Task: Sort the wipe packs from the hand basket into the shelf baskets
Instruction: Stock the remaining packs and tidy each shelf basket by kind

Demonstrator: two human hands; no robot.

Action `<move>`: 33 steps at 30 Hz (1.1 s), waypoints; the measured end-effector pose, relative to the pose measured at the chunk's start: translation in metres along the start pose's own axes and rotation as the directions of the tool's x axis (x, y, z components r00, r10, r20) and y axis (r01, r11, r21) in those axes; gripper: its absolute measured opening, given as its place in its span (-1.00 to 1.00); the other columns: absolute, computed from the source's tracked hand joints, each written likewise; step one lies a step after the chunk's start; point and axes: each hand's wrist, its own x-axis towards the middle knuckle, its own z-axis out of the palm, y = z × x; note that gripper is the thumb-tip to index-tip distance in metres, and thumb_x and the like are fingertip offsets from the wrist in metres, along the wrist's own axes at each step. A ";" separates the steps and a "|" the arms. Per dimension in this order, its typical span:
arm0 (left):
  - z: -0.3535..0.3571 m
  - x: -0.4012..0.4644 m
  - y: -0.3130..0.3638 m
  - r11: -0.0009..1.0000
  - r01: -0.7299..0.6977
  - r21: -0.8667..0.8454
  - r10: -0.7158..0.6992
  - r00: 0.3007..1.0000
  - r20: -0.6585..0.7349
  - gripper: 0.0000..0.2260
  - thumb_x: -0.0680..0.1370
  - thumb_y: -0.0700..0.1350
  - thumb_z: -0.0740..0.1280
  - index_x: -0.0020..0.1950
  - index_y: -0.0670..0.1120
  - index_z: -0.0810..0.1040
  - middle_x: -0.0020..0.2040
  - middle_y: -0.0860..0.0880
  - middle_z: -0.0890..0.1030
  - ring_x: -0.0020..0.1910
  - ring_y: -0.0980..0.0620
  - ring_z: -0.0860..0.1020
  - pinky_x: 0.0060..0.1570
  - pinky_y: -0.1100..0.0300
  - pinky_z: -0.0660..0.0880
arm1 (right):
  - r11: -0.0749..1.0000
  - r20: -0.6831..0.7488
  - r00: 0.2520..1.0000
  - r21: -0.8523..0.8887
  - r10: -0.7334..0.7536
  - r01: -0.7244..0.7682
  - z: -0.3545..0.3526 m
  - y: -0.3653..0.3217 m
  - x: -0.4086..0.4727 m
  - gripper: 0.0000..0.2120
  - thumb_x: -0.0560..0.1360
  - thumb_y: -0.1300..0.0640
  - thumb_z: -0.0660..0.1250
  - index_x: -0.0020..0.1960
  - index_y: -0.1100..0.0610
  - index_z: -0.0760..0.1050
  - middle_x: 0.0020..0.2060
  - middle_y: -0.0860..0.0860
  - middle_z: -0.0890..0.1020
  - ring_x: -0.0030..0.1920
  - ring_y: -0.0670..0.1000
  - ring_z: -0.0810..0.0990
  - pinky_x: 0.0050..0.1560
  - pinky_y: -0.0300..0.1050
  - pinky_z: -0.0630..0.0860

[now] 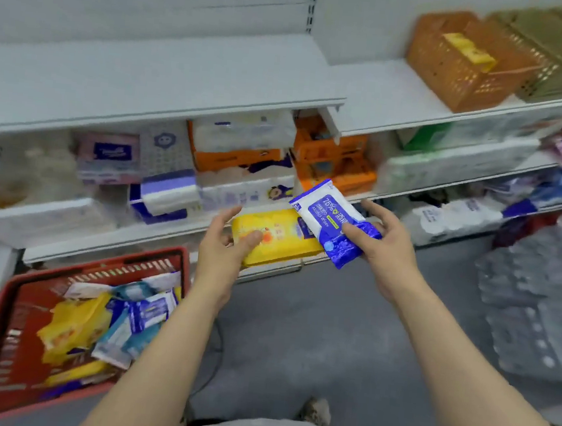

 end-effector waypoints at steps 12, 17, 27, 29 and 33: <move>0.222 0.033 0.053 0.997 -0.067 0.049 0.060 0.988 0.139 -0.71 0.42 -0.23 0.51 -0.09 -0.03 0.42 -0.09 -0.15 0.58 -0.12 -0.13 0.60 -0.14 -0.06 0.50 | 0.949 -0.239 0.970 0.291 -0.052 0.122 -0.190 -0.065 0.051 -0.72 0.47 0.39 0.40 0.09 0.14 0.43 -0.18 -0.05 0.72 -0.21 -0.07 0.70 -0.31 -0.21 0.58; 0.308 0.066 0.061 0.998 -0.022 -0.060 0.035 0.973 0.229 -0.61 0.43 -0.34 0.46 0.15 -0.01 0.45 -0.02 -0.05 0.67 -0.08 -0.11 0.67 -0.25 0.00 0.60 | 0.942 -0.267 0.961 0.300 -0.069 0.151 -0.248 -0.079 0.096 -0.66 0.49 0.40 0.38 0.18 0.13 0.43 -0.08 -0.02 0.72 -0.12 -0.03 0.71 -0.25 -0.15 0.61; 0.512 0.200 0.091 0.979 0.032 -0.201 0.029 0.956 0.293 -0.68 0.50 -0.16 0.44 0.24 -0.06 0.50 0.08 -0.10 0.66 -0.09 -0.06 0.69 -0.22 0.00 0.62 | 0.973 -0.257 0.960 0.172 -0.107 0.155 -0.360 -0.152 0.278 -0.77 0.50 0.33 0.38 0.11 0.10 0.53 -0.05 0.05 0.72 -0.15 0.01 0.70 -0.22 -0.11 0.63; 0.554 0.229 0.101 0.975 0.018 -0.223 0.042 0.965 0.260 -0.69 0.51 -0.10 0.44 0.23 -0.07 0.50 0.05 -0.07 0.67 -0.10 -0.04 0.69 -0.18 -0.01 0.62 | 0.975 -0.264 0.957 0.152 -0.119 0.164 -0.384 -0.172 0.321 -0.83 0.54 0.30 0.35 0.06 0.07 0.54 -0.13 0.02 0.72 -0.22 -0.04 0.69 -0.28 -0.17 0.61; 0.624 0.281 0.118 0.984 -0.016 -0.176 0.049 0.982 0.182 -0.77 0.50 -0.04 0.45 0.11 -0.03 0.53 -0.04 -0.04 0.70 -0.16 -0.04 0.68 -0.18 -0.03 0.61 | 0.974 -0.261 0.948 0.083 -0.181 0.209 -0.425 -0.200 0.396 -0.90 0.57 0.24 0.34 0.04 0.07 0.55 -0.23 -0.06 0.73 -0.27 -0.12 0.68 -0.34 -0.25 0.56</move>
